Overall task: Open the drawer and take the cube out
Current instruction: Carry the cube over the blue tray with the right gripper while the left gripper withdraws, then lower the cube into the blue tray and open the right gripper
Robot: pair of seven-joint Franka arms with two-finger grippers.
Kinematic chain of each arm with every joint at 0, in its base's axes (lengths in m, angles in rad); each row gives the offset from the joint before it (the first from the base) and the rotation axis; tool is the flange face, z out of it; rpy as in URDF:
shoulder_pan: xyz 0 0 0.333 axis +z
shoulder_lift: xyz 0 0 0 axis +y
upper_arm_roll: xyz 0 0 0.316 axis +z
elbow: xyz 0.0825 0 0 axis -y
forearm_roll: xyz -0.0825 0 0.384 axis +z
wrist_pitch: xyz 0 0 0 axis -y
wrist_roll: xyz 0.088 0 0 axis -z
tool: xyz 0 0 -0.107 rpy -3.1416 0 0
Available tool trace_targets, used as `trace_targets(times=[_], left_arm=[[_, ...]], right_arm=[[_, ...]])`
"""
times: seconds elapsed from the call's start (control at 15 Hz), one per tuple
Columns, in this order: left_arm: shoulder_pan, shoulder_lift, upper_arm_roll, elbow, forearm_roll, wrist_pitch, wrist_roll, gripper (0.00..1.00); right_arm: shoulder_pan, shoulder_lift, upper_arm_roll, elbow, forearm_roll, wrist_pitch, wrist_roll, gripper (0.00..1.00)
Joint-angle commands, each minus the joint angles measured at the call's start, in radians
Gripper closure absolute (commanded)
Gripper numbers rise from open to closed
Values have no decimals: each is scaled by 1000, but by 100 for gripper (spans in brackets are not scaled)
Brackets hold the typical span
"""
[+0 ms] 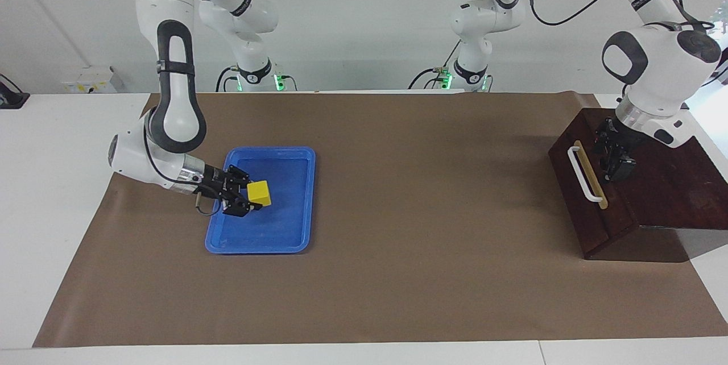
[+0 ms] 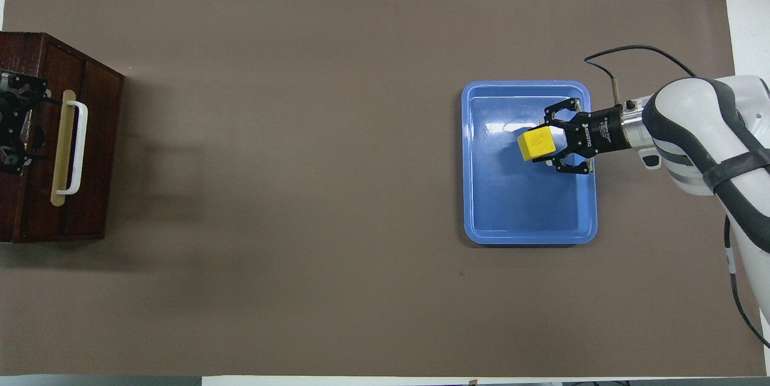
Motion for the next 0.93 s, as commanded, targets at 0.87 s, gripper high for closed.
trace_targets(times=[0.87], left_arm=[[-174, -117, -4, 31, -77, -161, 680, 0]], right_arm=[[-125, -154, 4, -308, 45, 53, -291, 100]])
